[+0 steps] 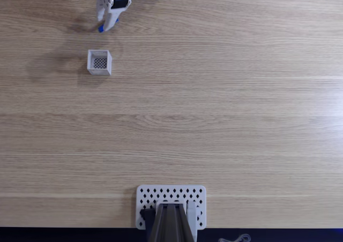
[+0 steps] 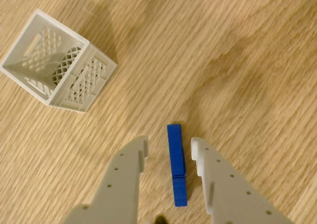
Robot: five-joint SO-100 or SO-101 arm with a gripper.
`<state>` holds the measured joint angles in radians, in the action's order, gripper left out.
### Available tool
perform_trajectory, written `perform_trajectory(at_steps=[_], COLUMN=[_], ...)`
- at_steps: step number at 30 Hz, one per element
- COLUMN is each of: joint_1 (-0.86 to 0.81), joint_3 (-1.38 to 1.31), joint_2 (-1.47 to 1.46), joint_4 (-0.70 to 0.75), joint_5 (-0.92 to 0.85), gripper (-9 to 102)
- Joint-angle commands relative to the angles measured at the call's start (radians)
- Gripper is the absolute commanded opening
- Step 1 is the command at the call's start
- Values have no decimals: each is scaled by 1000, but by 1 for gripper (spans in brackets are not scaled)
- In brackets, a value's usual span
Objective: Grasp a peg and put it in the crate.
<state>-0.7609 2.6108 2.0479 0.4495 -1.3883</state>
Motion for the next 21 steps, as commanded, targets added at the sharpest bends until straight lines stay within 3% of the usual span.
perform_trajectory(at_steps=[1,10,21], joint_1=[12,37,25], joint_3=[-3,41,54], joint_2=[44,57,0], joint_4=[-25,-18,-9], joint_5=[-14,-129,-144], gripper=[14,13,13])
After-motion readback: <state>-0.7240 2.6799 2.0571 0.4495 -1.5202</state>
